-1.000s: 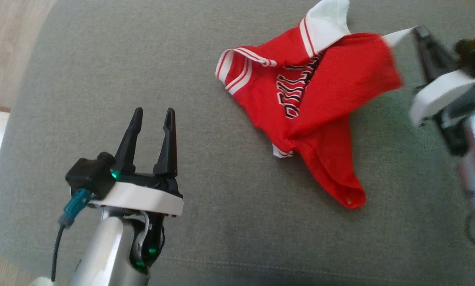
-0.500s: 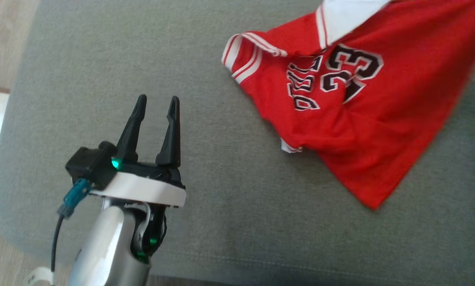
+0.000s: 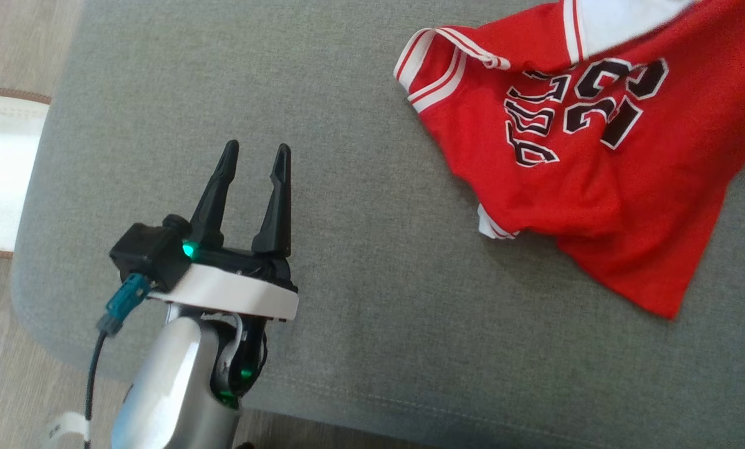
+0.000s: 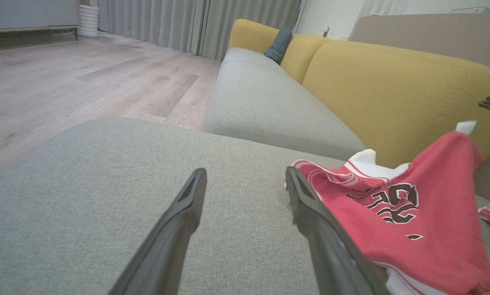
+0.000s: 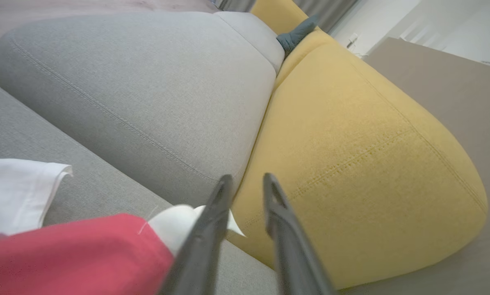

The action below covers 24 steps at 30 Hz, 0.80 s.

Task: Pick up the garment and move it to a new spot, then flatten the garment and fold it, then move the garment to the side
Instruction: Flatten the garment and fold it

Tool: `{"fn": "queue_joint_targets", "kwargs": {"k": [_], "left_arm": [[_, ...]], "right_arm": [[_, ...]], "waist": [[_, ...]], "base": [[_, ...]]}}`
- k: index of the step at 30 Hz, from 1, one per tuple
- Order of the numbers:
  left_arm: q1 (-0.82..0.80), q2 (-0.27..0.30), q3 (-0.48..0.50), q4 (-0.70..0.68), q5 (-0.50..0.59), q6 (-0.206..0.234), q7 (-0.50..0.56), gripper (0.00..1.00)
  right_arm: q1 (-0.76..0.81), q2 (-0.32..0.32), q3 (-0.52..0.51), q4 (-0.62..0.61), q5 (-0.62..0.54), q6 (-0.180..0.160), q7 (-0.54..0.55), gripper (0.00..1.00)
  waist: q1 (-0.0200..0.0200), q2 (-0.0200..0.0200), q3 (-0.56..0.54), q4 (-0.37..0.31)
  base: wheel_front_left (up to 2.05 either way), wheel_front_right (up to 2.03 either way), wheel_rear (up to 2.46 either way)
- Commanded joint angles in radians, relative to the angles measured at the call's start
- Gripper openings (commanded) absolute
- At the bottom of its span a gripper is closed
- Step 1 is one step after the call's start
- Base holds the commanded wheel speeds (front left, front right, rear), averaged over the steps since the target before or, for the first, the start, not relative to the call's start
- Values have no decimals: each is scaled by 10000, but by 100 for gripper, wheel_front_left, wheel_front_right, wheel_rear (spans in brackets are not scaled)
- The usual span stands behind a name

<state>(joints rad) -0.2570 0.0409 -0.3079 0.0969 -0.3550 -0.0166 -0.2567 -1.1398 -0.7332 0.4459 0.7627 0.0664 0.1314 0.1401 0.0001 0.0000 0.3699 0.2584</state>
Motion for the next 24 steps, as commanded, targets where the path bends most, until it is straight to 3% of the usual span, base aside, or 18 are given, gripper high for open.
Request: {"fn": "queue_joint_targets", "kwargs": {"k": [1, 13, 24], "left_arm": [[-315, 93, 319, -299, -110, 55, -51, 100], [-199, 93, 571, -275, 104, 65, -51, 100], [259, 93, 959, -265, 446, 0, -51, 100]], "right_arm": [[-186, 0, -118, -77, -64, -7, -128, 100], [519, 1663, -1523, 748, 104, -7, -1787, 100], [3278, 3979, -2687, -975, 861, -7, -3364, 100]], "waist": [[-1, 0, -13, -21], [-1, 0, -662, -777], [-1, 0, -1622, -1936]], "base": [[0, 0, 0], [0, 0, 0], [0, 0, 0]]}}
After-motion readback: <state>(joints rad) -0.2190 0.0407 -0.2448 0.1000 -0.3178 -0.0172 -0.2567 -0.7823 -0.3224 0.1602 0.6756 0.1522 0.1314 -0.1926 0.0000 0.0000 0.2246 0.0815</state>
